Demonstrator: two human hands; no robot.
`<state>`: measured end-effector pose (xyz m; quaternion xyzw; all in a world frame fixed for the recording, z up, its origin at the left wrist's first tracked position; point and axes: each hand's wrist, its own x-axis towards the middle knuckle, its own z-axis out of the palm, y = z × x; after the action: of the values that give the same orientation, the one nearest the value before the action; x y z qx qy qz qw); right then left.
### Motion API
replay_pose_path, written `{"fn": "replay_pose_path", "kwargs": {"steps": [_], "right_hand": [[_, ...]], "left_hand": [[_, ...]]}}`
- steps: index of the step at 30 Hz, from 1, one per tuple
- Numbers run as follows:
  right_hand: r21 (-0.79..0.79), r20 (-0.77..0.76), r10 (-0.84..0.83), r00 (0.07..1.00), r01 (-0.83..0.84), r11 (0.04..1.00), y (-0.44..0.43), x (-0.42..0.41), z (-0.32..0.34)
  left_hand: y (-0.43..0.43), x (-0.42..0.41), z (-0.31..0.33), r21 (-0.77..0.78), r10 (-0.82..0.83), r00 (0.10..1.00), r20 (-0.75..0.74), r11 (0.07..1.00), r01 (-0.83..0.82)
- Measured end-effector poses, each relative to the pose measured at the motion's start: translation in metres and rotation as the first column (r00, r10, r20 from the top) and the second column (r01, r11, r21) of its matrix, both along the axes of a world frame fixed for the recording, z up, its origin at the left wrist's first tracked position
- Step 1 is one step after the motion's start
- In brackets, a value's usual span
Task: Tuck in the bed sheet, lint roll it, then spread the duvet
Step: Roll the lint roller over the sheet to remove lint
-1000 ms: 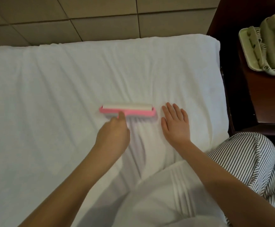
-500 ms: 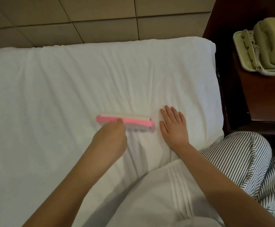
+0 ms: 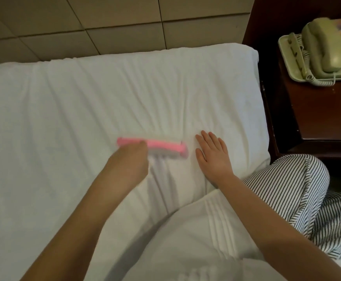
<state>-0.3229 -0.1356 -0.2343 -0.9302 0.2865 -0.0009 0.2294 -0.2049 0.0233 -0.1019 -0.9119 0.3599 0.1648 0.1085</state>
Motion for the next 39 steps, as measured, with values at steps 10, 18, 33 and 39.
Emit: {"fn": "replay_pose_path", "kwargs": {"steps": [10, 18, 33, 39], "right_hand": [[0.031, -0.039, 0.021, 0.999, -0.02, 0.999, 0.004, -0.008, 0.004], [0.023, -0.021, 0.017, 1.0, -0.016, 1.0, 0.003, -0.01, 0.006], [-0.085, 0.284, -0.187, 0.94, 0.219, 0.972, -0.015, -0.016, 0.002], [-0.096, 0.121, -0.544, 0.83, 0.555, 0.826, -0.055, -0.034, 0.004]], "left_hand": [[-0.063, 0.041, -0.043, -0.245, 0.077, 0.997, -0.02, 0.966, -0.08], [-0.004, -0.005, -0.008, -0.081, 0.02, 0.999, -0.048, 0.996, -0.024], [-0.058, 0.02, -0.039, -0.601, 0.112, 0.994, 0.014, 0.795, -0.081], [-0.015, -0.079, -0.051, -0.492, -0.05, 0.999, -0.004, 0.869, 0.041]]}}
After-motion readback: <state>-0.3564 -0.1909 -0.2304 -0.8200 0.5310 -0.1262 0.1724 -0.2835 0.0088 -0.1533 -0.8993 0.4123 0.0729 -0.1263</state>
